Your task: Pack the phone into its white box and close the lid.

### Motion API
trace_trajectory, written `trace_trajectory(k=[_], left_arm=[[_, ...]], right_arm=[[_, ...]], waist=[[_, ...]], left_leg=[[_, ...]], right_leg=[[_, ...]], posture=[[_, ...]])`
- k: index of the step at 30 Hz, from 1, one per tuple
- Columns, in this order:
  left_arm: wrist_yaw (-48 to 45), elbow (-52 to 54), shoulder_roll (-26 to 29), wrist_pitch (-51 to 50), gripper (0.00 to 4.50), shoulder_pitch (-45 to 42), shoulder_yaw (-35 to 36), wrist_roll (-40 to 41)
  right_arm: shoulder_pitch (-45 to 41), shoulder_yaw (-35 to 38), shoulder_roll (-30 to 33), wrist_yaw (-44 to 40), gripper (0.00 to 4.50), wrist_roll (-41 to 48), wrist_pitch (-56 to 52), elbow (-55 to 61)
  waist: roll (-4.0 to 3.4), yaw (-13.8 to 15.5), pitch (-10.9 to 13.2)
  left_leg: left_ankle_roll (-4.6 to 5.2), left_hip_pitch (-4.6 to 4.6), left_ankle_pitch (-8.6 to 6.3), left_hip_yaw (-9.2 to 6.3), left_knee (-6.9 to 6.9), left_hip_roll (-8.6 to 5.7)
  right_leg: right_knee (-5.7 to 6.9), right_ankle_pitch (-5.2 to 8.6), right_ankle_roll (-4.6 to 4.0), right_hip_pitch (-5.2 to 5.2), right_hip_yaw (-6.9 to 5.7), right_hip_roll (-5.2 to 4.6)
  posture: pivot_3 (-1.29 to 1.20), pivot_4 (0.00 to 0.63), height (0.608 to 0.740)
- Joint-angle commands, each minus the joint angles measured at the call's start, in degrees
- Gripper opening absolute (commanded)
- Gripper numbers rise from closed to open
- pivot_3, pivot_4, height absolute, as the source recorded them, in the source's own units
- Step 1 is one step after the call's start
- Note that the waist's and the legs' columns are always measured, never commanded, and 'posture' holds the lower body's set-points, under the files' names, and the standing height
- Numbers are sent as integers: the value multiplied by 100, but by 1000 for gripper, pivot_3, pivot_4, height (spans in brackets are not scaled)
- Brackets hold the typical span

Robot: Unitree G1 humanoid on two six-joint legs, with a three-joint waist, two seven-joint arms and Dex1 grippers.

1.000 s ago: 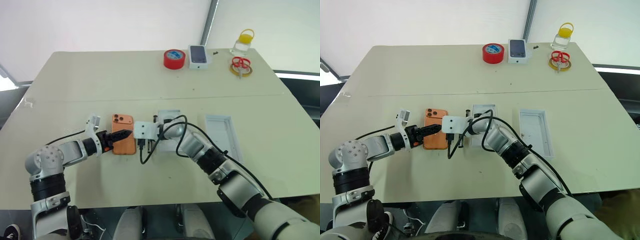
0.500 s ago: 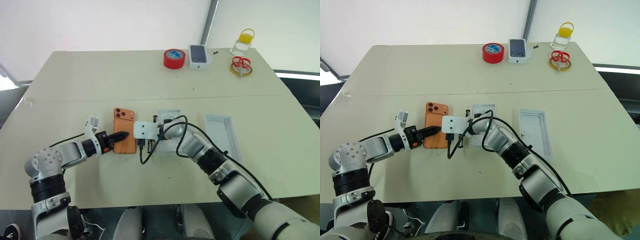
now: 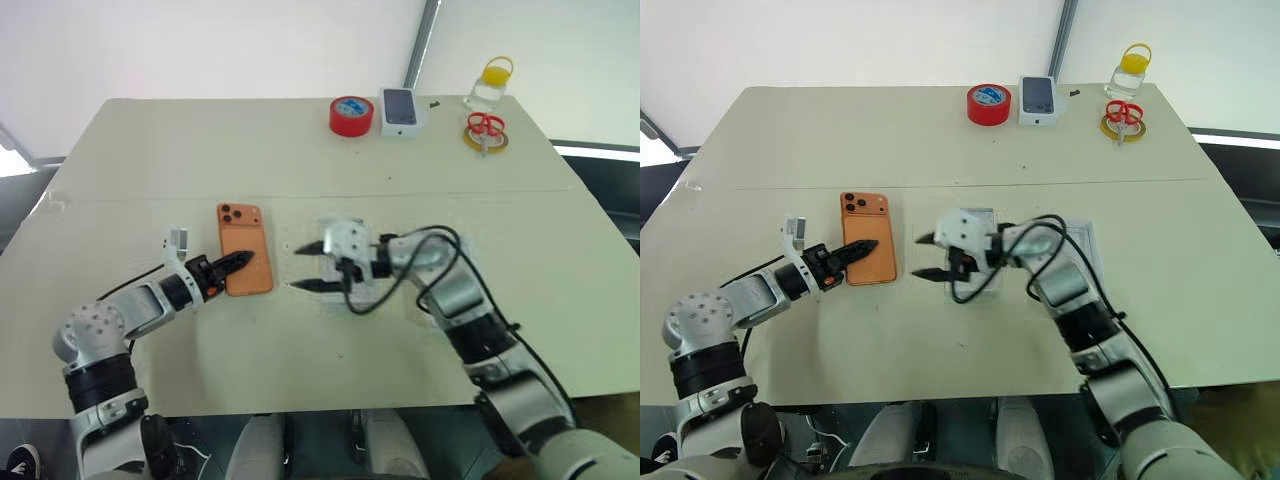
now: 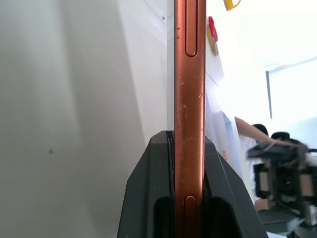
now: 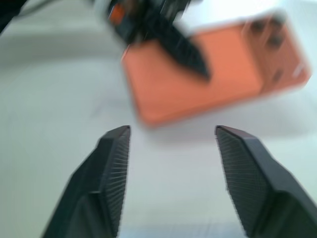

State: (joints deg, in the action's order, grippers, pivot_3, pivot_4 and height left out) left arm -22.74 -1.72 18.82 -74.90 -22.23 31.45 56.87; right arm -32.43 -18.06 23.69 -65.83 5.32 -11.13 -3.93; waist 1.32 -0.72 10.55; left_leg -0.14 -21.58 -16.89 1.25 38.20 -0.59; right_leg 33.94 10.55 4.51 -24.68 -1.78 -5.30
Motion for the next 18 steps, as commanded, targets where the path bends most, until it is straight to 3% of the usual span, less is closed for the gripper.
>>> trace_trajectory(k=[1, 8, 11, 13, 18], left_arm=[[-114, 221, -50, 376, 0, -40, -69, 102], [-78, -76, -54, 744, 0, -179, -262, 23], [-91, -126, -27, 772, 0, -244, -341, 57], [-86, -128, -14, 764, 0, -295, -370, 99], [-88, -156, 17, 701, 0, -343, -368, 160]], right_arm=[[268, 94, 438, -193, 2673, 47, 291, 504], [845, 140, 896, -136, 2673, -2, 709, 685], [897, 12, 954, -8, 1895, -272, 895, 627], [936, -13, 957, 89, 919, -379, 953, 636], [947, 74, 887, 145, 919, -190, 771, 767]], waist=[[4, 4, 2], [16, 1, 10], [21, 9, 12], [22, 10, 13], [24, 13, 14]], left_leg=[[0, 1, 0, 0, 0, 1], [-1, 3, 1, 3, -1, 22], [-1, 2, 2, 4, 0, 21], [-1, 2, 2, 3, 0, 21], [-1, 0, 2, 2, 0, 21]], right_leg=[[0, 4, -6, -1, 0, 1], [-3, 8, -11, -1, 2, 25], [-5, 8, -11, -1, 3, 24], [-7, 8, -11, 0, 3, 24], [-7, 8, -11, 0, 3, 24]], posture=[[0, 150, 739], [0, 150, 739], [0, 150, 739], [0, 150, 739], [0, 150, 739]])
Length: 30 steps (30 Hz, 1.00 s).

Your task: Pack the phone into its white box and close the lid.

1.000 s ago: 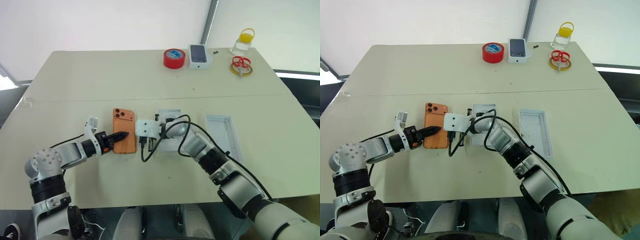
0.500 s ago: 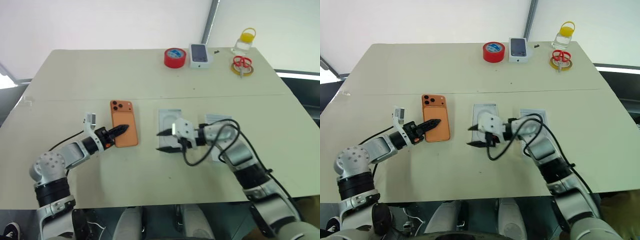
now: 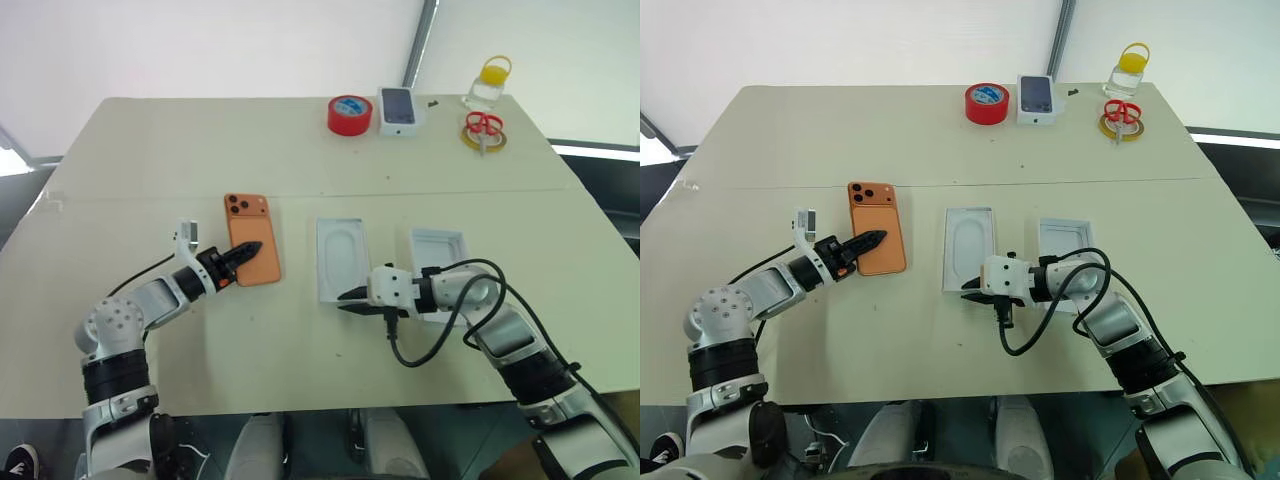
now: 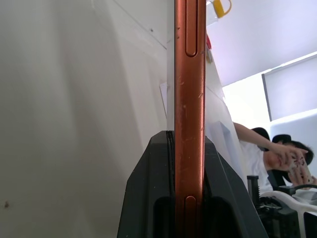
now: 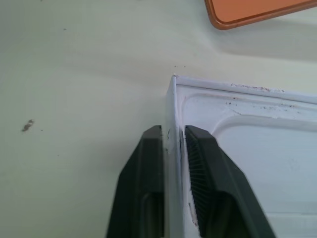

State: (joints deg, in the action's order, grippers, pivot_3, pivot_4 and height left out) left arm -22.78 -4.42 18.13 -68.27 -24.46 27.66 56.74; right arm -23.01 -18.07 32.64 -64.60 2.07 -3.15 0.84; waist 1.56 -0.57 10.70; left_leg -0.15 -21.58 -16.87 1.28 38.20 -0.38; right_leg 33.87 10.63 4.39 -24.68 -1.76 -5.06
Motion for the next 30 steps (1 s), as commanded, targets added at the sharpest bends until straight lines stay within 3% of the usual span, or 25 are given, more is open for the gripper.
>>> trace_trajectory(k=[1, 3, 6, 16, 24, 27, 30], left_arm=[[-88, 107, 95, 37, 0, -119, -3, 167], [-51, 82, 90, 12, 0, -126, -6, 175], [19, 101, 28, -30, 0, -189, -3, 243], [805, 220, -578, -287, 0, -577, 62, 708], [1007, 317, -1024, -53, 0, -577, -382, 557], [901, 323, -960, 46, 0, -538, -487, 520], [884, 299, -925, 63, 0, -510, -531, 551]], right_arm=[[10, 69, 13, 17, 919, 127, -26, 283], [26, 35, 59, -12, 919, 104, -38, 259], [30, -8, 38, 23, 34, 51, -24, 205], [-383, -348, -538, 431, 34, -298, -4, -73], [-676, -505, -938, 523, 34, -326, -201, -271], [-595, -427, -896, 309, 963, 17, -605, 55], [-492, -278, -761, 225, 2499, 258, -788, 380]], waist=[[0, -2, 0], [0, -3, 0], [0, -3, 0], [2, -16, 1], [2, -3, 1], [2, -5, 2], [2, -4, 2]], left_leg=[[0, 1, 0, 0, 0, 0], [0, 0, 0, 0, 0, 0], [0, 1, 0, -1, 0, 0], [-2, 3, 2, -2, 0, 0], [-3, 1, 2, -2, 1, -3], [-3, 1, 2, -2, 1, -3], [-3, 2, 2, -3, 1, -3]], right_leg=[[0, 0, 0, 0, 0, 0], [0, 0, 0, 0, 0, 0], [0, 0, 0, 0, 0, 1], [1, -7, 12, 2, 0, 2], [1, -10, 16, 2, 1, 1], [1, -9, 13, 2, 1, 1], [2, -9, 13, 2, 1, 2]], posture=[[0, 150, 739], [0, 150, 739], [0, 150, 739], [0, 150, 739], [0, 150, 739], [0, 150, 739], [0, 150, 739]])
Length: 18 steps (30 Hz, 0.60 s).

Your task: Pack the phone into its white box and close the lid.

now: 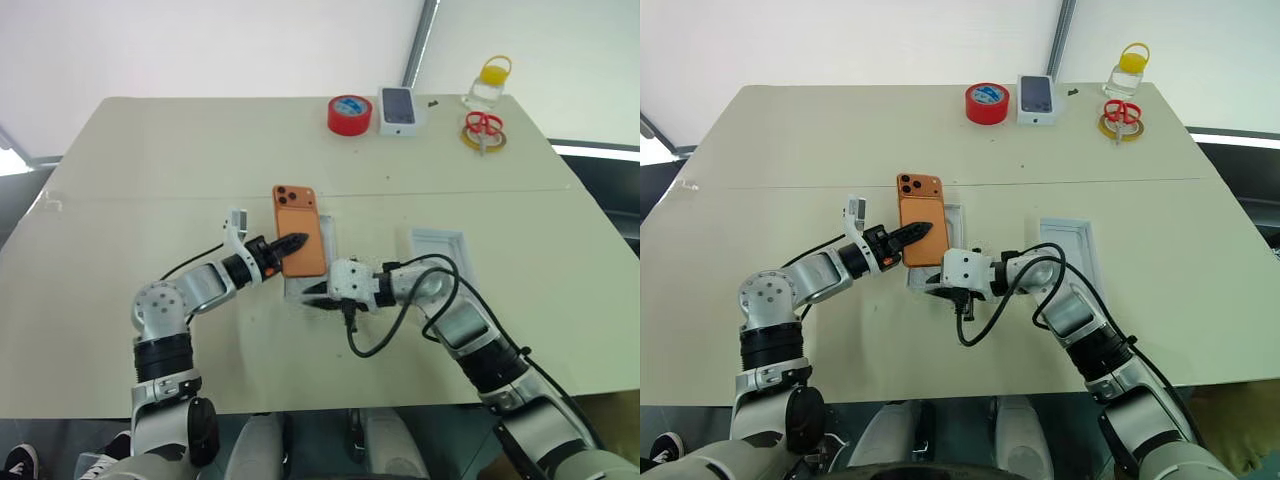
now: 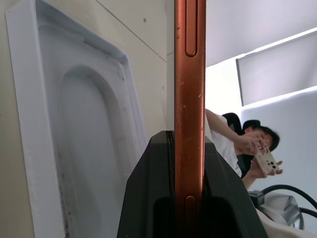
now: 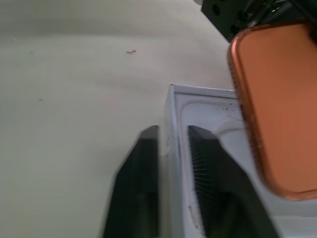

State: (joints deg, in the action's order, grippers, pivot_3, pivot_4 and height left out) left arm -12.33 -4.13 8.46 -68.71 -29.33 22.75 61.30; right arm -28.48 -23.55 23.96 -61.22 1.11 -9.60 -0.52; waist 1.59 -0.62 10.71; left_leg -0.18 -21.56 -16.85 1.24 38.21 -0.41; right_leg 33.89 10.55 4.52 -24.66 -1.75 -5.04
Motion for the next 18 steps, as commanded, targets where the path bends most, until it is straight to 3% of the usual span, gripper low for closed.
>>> trace_trajectory(k=[1, 2, 9, 18], left_arm=[[-165, 270, 50, 113, 0, -12, -52, 109], [-161, 270, 54, 117, 0, -4, -65, 117], [98, 216, -64, -241, 0, 92, -210, 195], [306, -1, -21, -644, 0, -59, -61, 330]], right_arm=[[101, 365, 194, -163, 2918, 471, -226, 670], [143, 450, 298, -220, 3464, 573, -303, 804], [287, 1039, 1236, -288, 3464, 574, -110, 477], [127, 993, 1197, -71, 3464, 382, 315, 29]], waist=[[0, 1, 0], [0, 9, 0], [2, 20, 1], [5, 2, 4]], left_leg=[[0, 0, 0, 0, 0, 0], [0, -1, 0, 0, 0, 0], [2, -2, -1, 0, 2, -4], [2, 0, 0, 1, 0, 7]], right_leg=[[0, 0, 0, 0, 0, 0], [0, 0, 0, 0, 0, 0], [-5, 8, -12, 4, 0, -2], [-10, 3, -4, 4, 0, 11]], posture=[[0, 150, 739], [0, 150, 739], [0, 150, 739], [0, 150, 739]])
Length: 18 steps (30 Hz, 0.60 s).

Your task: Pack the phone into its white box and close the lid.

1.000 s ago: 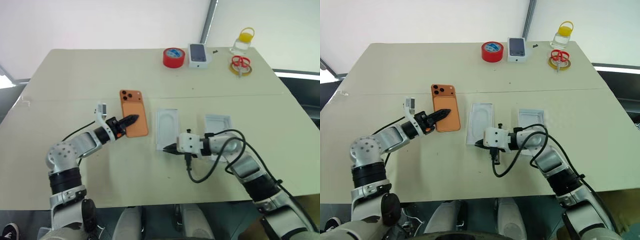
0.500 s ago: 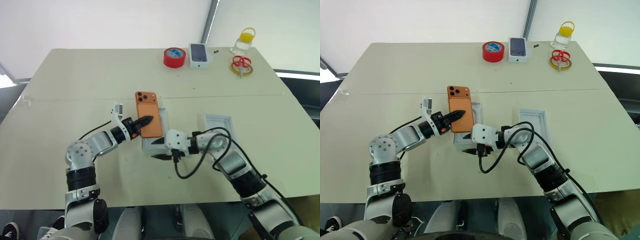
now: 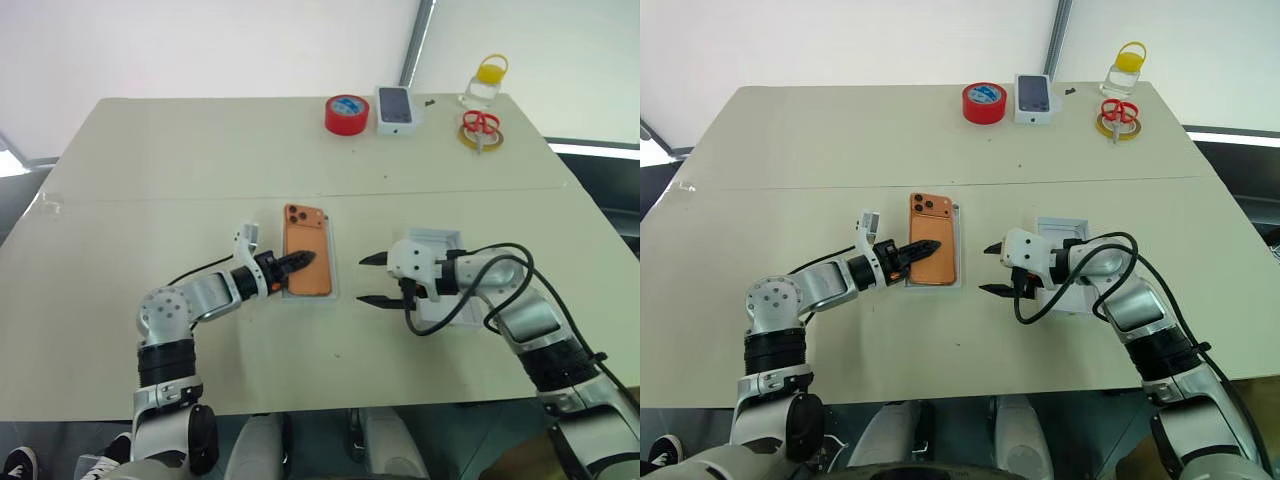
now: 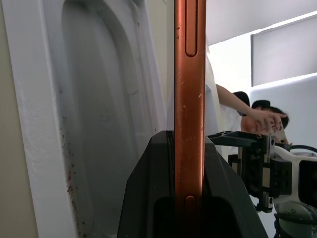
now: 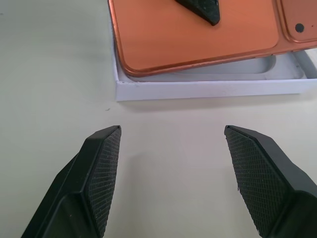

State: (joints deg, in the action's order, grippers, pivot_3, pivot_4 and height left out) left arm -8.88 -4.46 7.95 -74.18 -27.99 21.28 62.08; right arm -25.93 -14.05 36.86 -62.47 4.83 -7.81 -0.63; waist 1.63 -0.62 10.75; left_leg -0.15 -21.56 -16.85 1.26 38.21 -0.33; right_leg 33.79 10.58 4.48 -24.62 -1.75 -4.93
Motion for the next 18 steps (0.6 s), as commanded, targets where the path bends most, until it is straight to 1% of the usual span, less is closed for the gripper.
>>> trace_trajectory(k=[1, 2, 4, 5, 7, 10, 14, 16, 18], left_arm=[[-51, 7, 61, -133, 0, -220, 65, 218], [-59, -10, 80, -155, 0, -239, 55, 191], [1, -129, 58, -237, 995, -313, 129, 236], [54, -184, 46, -295, 1310, -355, 175, 264], [210, -252, 7, -373, 2261, -449, 245, 278], [471, -279, -39, -545, 3812, -644, 313, 339], [881, -377, 82, -909, 3812, -908, 282, 164], [898, -296, 170, -1068, 3812, -946, 182, 102], [979, -245, 189, -1198, 3812, -977, 232, 98]], right_arm=[[-141, 25, -121, 78, 3464, -15, 162, 18], [-151, 16, -138, 95, 3464, -37, 183, -3], [-170, 16, -167, 102, 3504, -52, 242, -41], [-186, 19, -178, 103, 3504, -53, 258, -69], [-216, 20, -195, 118, 3504, -62, 284, -135], [-235, 2, -225, 143, 3504, -95, 324, -203], [-266, -22, -319, 191, 3504, -112, 329, -224], [-289, -32, -353, 209, 3504, -134, 343, -259], [-311, -33, -376, 213, 3504, -152, 374, -287]], waist=[[0, 2, 0], [0, 3, 0], [0, 11, 0], [0, 16, 0], [1, 14, 0], [2, 16, 0], [2, -1, 0], [2, -4, 0], [2, -4, 0]], left_leg=[[0, 0, 0, 0, 0, -1], [0, 0, 0, 0, 1, -2], [0, 0, 0, 0, 1, -2], [0, -1, 0, 0, 2, -4], [0, -1, 0, 0, 2, -5], [0, 1, 1, -2, 3, -6], [-1, 3, 1, -2, 2, -5], [-1, 3, 1, -2, 2, -5], [-1, 5, 1, -1, 1, -5]], right_leg=[[0, -1, 1, 0, 0, -1], [0, -1, 2, 1, 0, -1], [0, -2, 3, 1, 1, -2], [0, -2, 4, 1, 0, -4], [-1, -2, 4, 2, 1, -5], [-1, -4, 5, 5, 1, -6], [0, -5, 8, 5, 1, -5], [1, -5, 9, 5, 0, -4], [3, -5, 9, 5, 1, -4]], posture=[[0, 150, 739], [0, 150, 739], [0, 150, 739], [0, 150, 739], [0, 150, 739], [0, 150, 739], [0, 150, 739], [0, 150, 739], [0, 150, 739]])
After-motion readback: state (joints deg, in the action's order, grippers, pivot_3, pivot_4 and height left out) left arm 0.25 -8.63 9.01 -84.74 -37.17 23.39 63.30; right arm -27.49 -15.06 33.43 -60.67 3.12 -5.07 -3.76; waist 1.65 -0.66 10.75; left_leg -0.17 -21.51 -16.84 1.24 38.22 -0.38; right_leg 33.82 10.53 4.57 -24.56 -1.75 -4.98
